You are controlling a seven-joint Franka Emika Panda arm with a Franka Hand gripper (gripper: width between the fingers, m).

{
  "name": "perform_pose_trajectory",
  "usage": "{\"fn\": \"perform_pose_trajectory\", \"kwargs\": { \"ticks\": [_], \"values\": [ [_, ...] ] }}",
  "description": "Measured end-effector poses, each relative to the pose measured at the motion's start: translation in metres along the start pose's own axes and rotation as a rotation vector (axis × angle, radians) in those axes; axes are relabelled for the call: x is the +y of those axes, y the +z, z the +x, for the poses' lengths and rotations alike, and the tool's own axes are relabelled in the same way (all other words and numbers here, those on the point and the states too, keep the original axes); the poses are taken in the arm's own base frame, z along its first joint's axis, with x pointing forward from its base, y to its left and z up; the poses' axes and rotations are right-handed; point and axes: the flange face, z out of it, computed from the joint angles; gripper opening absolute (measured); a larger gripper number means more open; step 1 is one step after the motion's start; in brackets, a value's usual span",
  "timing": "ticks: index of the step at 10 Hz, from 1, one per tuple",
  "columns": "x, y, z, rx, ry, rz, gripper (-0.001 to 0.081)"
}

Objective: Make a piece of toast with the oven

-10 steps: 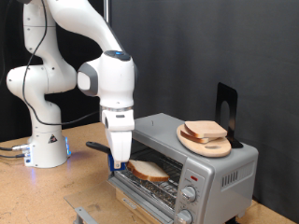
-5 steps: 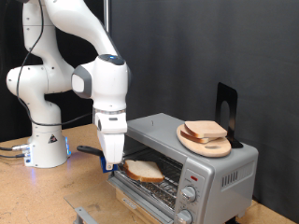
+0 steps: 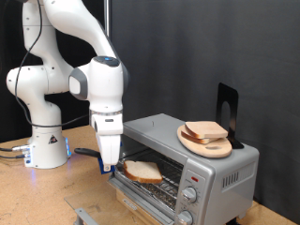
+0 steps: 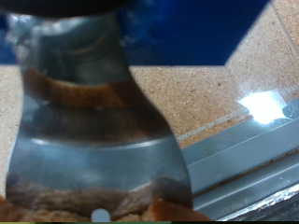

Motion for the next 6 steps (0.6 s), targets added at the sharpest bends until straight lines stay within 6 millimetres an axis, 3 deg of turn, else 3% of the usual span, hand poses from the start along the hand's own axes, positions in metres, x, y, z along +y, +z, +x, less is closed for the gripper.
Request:
{"fn": "perform_pose_trajectory", "kwargs": {
  "ticks": [6],
  "values": [
    [-0.025,-0.009,0.014,0.031,0.026,0.031,0.0391]
  ]
}}
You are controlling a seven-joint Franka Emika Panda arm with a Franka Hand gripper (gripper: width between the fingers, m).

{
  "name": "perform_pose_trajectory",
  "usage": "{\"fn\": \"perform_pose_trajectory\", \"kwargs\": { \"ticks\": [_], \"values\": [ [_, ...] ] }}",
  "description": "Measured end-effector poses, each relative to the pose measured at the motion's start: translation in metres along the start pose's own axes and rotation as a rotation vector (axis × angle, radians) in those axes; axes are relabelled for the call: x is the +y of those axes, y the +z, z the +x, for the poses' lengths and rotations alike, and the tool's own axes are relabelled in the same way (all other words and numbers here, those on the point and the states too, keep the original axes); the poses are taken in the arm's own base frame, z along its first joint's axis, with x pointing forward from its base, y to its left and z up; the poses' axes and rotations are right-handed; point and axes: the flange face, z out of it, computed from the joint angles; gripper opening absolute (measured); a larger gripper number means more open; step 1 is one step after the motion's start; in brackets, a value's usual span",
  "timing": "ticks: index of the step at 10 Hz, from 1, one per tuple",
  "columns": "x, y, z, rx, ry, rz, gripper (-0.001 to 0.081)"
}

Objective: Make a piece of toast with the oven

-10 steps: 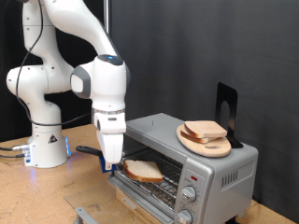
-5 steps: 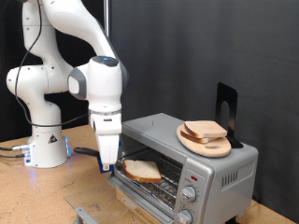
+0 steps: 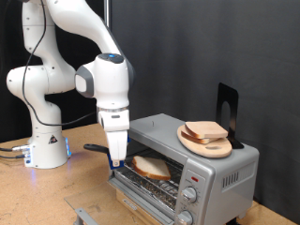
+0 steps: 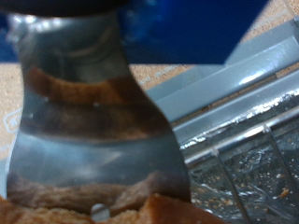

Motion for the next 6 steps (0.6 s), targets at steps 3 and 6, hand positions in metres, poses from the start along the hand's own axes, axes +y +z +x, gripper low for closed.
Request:
{"fn": "perform_pose_trajectory", "kwargs": {
  "ticks": [3,6],
  "values": [
    [0.001,0.0,-0.002,-0.016,-0.01,0.005,0.0391],
    [0.013,-0.001,-0.015,-0.045,-0.047,0.014,0.0391]
  ]
}}
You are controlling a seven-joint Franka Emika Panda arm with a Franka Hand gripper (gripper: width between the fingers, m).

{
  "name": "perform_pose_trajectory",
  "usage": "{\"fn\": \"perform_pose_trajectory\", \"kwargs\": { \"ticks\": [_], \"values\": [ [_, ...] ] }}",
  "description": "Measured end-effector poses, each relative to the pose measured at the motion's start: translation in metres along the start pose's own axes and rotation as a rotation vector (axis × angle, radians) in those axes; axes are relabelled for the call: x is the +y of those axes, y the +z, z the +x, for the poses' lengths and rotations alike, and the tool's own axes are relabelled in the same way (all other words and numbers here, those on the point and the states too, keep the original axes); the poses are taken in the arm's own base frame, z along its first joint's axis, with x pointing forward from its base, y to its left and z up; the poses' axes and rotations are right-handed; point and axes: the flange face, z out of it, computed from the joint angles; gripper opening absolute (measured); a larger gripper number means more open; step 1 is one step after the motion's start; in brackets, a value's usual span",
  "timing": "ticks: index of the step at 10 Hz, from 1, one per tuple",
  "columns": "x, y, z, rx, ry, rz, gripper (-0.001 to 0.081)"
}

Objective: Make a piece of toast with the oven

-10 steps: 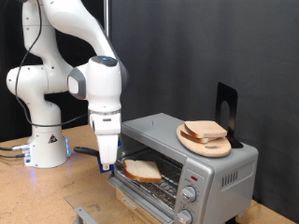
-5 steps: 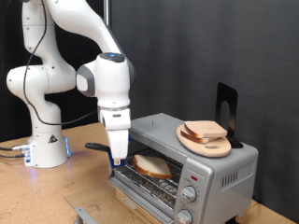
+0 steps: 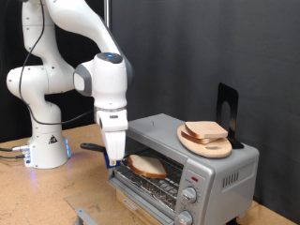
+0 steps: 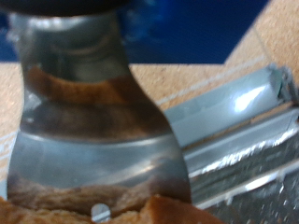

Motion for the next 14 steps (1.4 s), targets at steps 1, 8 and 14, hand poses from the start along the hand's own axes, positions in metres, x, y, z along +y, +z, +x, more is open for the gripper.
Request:
{"fn": "perform_pose_trajectory", "kwargs": {
  "ticks": [1,8,14],
  "values": [
    [0.004,0.0,-0.005,-0.005,0.002,0.003,0.0391],
    [0.03,0.005,-0.028,-0.09,0.063,-0.022,0.0391],
    [0.038,0.001,-0.026,-0.047,0.1,0.004,0.0391]
  ]
}}
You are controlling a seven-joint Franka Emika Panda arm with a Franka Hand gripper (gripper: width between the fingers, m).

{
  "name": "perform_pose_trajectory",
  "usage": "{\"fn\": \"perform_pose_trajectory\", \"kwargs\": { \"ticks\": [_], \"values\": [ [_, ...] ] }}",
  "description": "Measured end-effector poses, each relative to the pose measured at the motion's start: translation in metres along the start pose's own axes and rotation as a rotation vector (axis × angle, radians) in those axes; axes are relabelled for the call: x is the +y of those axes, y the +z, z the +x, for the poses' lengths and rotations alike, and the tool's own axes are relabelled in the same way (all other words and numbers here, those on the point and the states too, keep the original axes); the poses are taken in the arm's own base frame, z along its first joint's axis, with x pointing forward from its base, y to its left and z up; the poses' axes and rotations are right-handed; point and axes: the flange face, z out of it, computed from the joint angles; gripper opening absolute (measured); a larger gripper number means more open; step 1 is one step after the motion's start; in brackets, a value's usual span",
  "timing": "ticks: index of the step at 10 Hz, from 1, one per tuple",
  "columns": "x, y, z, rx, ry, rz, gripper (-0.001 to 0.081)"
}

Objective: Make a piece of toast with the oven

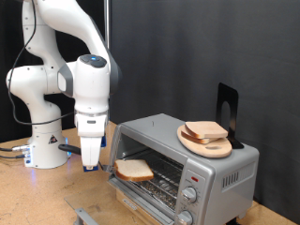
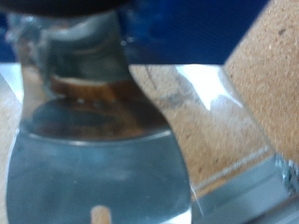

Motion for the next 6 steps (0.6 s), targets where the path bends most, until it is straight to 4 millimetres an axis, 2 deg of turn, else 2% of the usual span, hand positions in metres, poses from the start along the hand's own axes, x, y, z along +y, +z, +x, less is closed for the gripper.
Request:
{"fn": "perform_pose_trajectory", "kwargs": {
  "ticks": [3,6],
  "values": [
    [-0.003,-0.006,0.006,0.023,-0.005,0.012,0.0391],
    [-0.019,-0.006,0.017,0.034,0.022,0.003,0.0391]
  ]
}}
